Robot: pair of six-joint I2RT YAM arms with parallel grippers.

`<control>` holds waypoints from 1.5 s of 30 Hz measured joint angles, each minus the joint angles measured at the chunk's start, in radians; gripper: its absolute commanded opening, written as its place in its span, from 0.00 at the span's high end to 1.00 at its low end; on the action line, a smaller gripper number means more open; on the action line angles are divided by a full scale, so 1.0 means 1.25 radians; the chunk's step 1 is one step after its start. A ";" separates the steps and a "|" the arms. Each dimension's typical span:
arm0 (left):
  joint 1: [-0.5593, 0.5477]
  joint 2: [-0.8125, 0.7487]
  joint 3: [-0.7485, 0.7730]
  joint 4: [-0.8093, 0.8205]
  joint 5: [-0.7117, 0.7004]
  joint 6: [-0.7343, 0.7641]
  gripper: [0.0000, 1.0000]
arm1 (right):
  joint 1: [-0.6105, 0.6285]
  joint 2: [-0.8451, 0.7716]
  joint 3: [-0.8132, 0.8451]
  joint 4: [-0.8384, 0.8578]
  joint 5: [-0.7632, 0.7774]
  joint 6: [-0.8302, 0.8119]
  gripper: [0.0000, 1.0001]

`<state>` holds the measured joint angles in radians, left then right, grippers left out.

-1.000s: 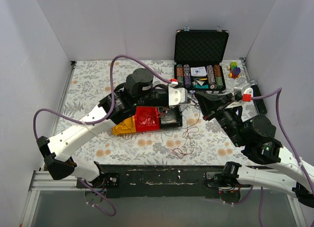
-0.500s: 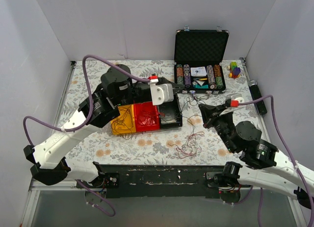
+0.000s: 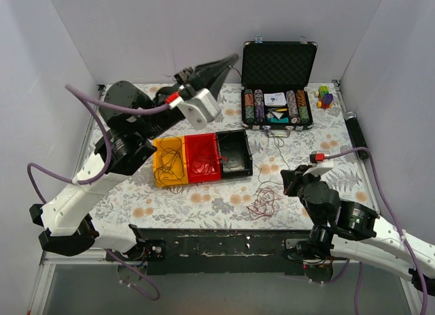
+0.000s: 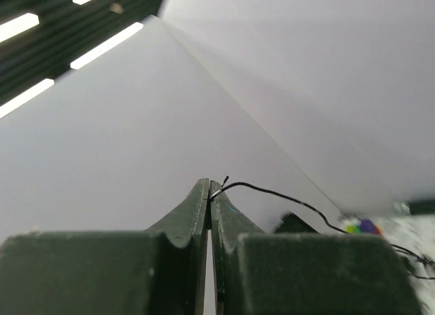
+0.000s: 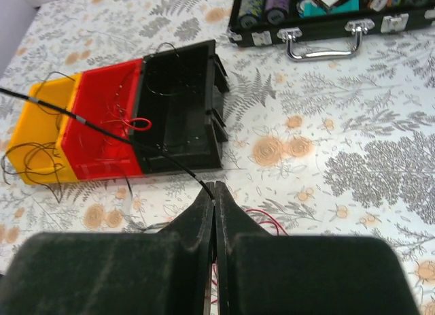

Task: Untangle the cables
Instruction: Untie the cable.

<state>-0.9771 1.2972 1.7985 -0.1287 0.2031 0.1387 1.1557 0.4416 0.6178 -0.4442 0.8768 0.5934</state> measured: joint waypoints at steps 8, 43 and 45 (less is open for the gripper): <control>0.000 0.095 0.217 0.259 -0.150 0.092 1.00 | 0.000 -0.014 -0.036 -0.145 0.030 0.171 0.99; 0.001 0.210 0.532 0.581 -0.112 0.478 1.00 | -0.001 0.087 -0.069 -0.542 0.079 0.687 0.99; 0.001 0.192 0.529 0.577 -0.103 0.507 1.00 | -0.001 0.097 -0.069 -0.547 0.081 0.696 0.99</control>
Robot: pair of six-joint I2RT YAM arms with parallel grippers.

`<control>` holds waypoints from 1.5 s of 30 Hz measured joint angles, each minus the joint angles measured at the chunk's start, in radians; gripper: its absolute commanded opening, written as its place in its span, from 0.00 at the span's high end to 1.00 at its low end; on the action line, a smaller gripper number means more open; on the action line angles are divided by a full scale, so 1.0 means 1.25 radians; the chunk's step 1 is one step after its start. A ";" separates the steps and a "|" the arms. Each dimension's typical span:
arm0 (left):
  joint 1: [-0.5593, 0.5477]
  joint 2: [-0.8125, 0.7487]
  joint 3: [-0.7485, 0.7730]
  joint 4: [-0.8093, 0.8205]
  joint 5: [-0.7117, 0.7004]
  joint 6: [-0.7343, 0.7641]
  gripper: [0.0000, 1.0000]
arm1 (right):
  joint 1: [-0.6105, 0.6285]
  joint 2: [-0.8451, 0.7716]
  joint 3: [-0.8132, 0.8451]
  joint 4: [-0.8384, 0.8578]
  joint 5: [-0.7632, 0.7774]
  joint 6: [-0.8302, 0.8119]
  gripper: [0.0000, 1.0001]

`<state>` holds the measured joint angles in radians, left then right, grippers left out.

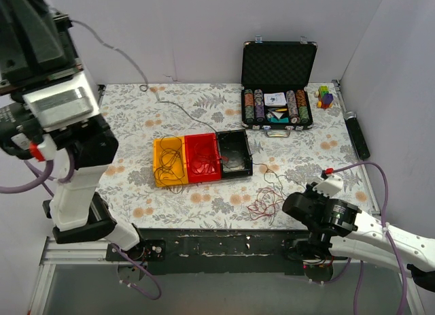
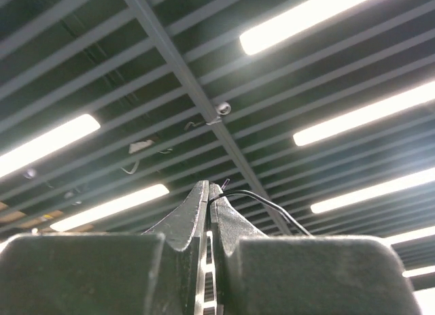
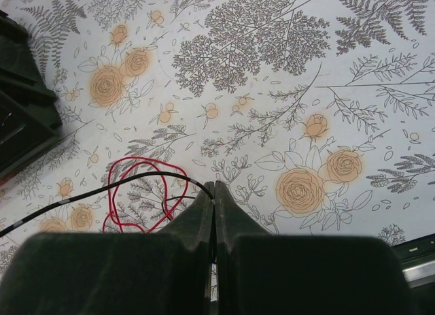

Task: Untangle the cables
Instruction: Untie the cable, then place the cable in the bin.

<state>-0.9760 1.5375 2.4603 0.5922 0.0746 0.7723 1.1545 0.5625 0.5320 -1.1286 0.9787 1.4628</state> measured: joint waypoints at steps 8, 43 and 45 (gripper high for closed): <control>0.000 -0.151 -0.034 -0.042 0.003 0.132 1.00 | -0.001 -0.017 0.002 -0.040 0.019 0.027 0.99; 0.000 -0.360 -0.727 -0.421 -0.135 -0.254 1.00 | -0.002 -0.315 -0.034 0.438 -0.050 -0.505 0.99; 0.000 -0.355 -0.772 -0.408 -0.125 -0.278 1.00 | -0.002 -0.317 -0.034 0.453 -0.053 -0.527 0.99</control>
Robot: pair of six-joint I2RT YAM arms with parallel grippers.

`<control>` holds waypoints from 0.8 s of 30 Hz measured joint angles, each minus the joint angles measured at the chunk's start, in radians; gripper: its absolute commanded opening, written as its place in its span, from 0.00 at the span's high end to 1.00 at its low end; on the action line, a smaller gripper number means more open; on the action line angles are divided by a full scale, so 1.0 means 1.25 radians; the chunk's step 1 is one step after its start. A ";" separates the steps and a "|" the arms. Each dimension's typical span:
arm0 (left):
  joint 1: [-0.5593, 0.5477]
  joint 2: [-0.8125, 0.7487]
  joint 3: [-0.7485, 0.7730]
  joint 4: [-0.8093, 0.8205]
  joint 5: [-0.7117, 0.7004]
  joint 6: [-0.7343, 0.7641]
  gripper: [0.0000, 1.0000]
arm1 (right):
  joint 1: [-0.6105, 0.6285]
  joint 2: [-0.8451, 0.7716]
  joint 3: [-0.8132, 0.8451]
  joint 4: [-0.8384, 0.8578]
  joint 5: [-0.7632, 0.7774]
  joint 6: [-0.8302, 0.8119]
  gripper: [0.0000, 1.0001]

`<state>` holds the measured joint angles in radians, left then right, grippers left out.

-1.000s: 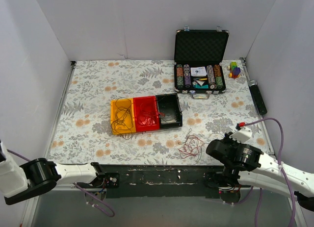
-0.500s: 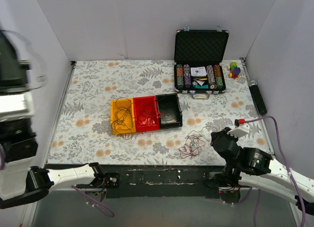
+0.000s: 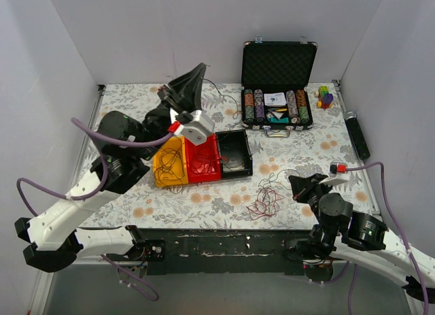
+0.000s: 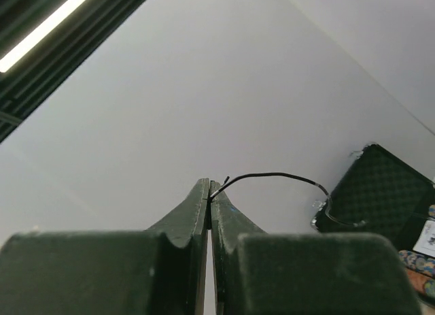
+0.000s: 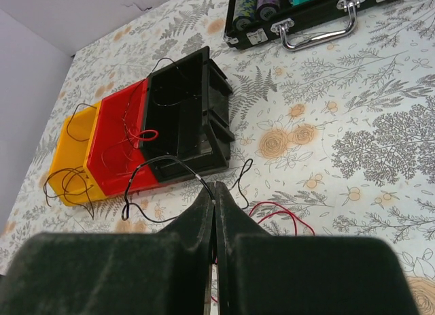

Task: Untangle the cables
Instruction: Place the cable in the bin.

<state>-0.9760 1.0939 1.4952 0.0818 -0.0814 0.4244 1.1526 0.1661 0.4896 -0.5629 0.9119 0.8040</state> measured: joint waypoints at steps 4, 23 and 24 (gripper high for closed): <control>0.000 0.033 -0.058 0.056 0.012 -0.032 1.00 | 0.000 0.001 0.005 0.012 -0.005 -0.025 0.99; 0.086 0.285 -0.059 0.274 -0.039 -0.212 1.00 | 0.000 0.004 0.021 0.031 0.001 -0.041 0.99; 0.086 0.285 -0.049 0.274 -0.039 -0.216 1.00 | 0.000 0.003 0.021 0.030 0.001 -0.039 0.99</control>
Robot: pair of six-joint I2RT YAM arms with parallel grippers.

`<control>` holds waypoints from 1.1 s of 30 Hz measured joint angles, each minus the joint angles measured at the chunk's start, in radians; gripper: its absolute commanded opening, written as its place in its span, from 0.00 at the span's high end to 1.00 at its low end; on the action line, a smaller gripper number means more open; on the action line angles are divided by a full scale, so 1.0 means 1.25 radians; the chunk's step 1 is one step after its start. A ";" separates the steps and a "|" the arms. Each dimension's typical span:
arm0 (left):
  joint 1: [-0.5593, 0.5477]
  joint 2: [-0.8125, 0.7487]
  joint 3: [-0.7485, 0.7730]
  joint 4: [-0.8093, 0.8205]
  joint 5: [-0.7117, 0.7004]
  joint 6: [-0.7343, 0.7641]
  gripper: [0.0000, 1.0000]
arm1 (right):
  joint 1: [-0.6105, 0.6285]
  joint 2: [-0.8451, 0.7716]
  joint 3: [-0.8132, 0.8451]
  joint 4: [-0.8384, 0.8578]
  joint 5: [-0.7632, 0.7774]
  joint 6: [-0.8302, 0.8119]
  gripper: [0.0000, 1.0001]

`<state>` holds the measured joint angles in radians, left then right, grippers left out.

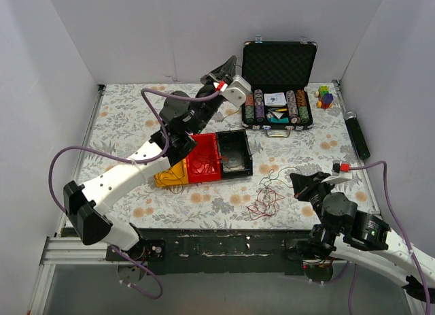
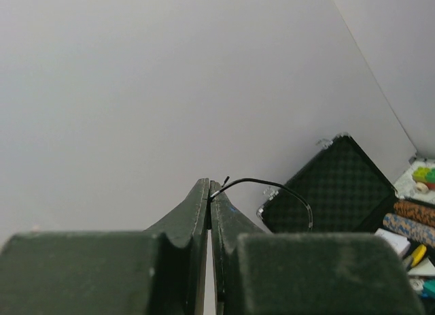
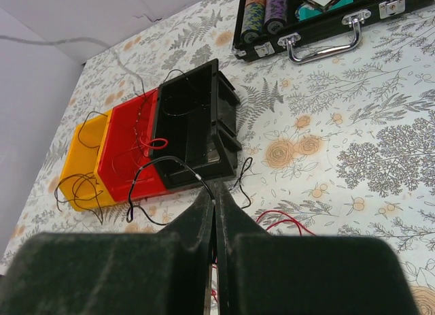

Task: Untangle the cables
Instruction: Place the cable in the bin.

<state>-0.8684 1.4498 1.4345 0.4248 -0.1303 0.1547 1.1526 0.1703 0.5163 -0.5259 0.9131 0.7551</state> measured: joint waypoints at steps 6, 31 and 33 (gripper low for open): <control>0.001 -0.003 0.067 0.021 0.002 0.001 1.00 | 0.000 -0.005 0.000 -0.005 0.000 0.004 0.99; 0.027 0.056 0.049 0.067 0.023 -0.002 1.00 | 0.000 -0.020 0.000 -0.041 0.000 0.024 0.99; 0.029 0.068 0.049 0.065 0.023 -0.008 1.00 | 0.000 -0.020 0.000 -0.041 0.000 0.024 0.99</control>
<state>-0.8326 1.5349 1.4952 0.5056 -0.1013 0.1448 1.1522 0.1448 0.5163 -0.5770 0.9127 0.7856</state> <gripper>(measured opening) 0.010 0.028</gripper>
